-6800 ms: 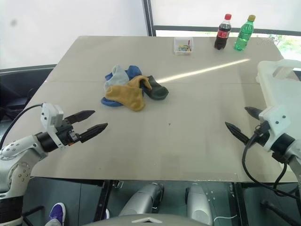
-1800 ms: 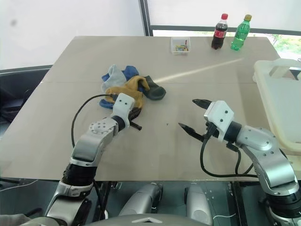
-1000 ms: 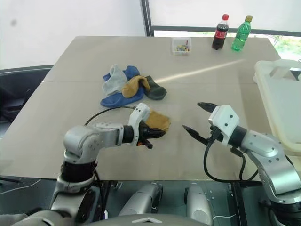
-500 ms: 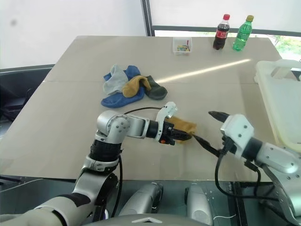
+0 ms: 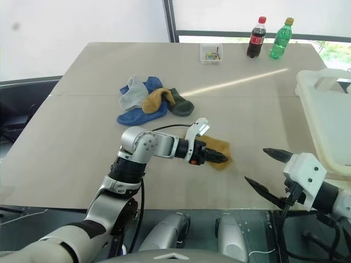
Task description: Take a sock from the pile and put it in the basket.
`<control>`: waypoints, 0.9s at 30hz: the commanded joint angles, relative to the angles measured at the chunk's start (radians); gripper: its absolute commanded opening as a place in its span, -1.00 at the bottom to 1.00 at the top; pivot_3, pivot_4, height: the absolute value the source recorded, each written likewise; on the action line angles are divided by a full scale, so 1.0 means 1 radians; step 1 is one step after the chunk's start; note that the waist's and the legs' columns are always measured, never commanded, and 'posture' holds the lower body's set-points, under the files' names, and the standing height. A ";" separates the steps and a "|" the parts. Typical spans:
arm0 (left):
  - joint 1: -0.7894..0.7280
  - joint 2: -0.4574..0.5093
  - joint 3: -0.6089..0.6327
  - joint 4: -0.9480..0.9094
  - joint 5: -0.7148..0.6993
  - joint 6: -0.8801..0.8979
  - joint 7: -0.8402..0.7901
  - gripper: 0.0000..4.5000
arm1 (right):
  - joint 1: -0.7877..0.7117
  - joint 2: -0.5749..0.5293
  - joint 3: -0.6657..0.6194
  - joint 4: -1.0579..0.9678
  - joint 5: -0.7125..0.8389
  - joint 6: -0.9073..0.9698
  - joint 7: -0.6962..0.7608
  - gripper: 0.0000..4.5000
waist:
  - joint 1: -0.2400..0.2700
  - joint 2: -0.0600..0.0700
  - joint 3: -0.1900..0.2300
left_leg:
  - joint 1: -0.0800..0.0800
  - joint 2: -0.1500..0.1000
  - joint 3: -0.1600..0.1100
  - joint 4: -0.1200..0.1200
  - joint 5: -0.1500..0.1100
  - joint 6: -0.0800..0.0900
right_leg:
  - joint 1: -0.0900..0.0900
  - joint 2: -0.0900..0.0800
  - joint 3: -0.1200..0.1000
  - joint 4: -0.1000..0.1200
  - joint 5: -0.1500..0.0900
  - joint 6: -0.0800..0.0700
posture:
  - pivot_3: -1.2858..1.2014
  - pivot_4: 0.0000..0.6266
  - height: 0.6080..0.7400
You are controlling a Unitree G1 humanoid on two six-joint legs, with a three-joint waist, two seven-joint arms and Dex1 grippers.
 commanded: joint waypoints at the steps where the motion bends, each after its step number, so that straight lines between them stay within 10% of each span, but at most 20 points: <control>1: 0.029 0.100 0.058 -0.170 -0.067 -0.035 -0.074 0.70 | -0.034 -0.018 0.003 -0.033 0.074 0.084 -0.046 1.00 | -0.004 0.000 0.000 | 0.000 0.000 0.000 0.000 0.000 0.000 | 0.000 0.000 0.000 0.000 0.000 0.000 | 0.03 -0.52 0.98; 9: 0.211 0.321 0.149 -0.320 0.010 -0.406 -0.141 0.70 | -0.251 0.020 0.232 -0.034 0.082 0.297 -0.296 1.00 | 0.008 0.000 0.000 | 0.001 0.003 0.001 0.000 -0.001 -0.002 | 0.000 0.000 0.001 -0.001 0.000 -0.001 | 0.03 -0.52 0.98; 18: 0.154 0.172 -0.008 0.094 0.282 -0.750 -0.023 0.70 | -0.420 0.180 0.548 0.173 -0.085 0.360 -0.477 1.00 | 0.028 -0.002 -0.001 | -0.002 0.001 0.000 0.001 0.001 -0.004 | -0.001 -0.001 0.000 -0.002 0.001 -0.001 | 0.03 -0.52 0.98; 23: 0.153 0.138 -0.015 0.176 0.305 -0.785 -0.044 0.41 | -0.386 0.203 0.568 0.230 -0.139 0.327 -0.483 0.28 | 0.024 -0.001 -0.002 | -0.001 0.000 0.000 0.000 0.001 -0.004 | -0.001 -0.001 0.000 -0.002 0.001 -0.001 | 0.03 -0.52 0.98; 27: 0.179 0.161 -0.020 0.124 0.293 -0.742 -0.077 -0.39 | -0.381 0.180 0.558 0.247 -0.163 0.301 -0.451 -0.55 | 0.016 0.000 -0.003 | 0.000 0.000 0.000 0.000 -0.002 0.001 | 0.000 0.001 0.000 -0.001 0.001 -0.001 | 0.03 -0.52 0.98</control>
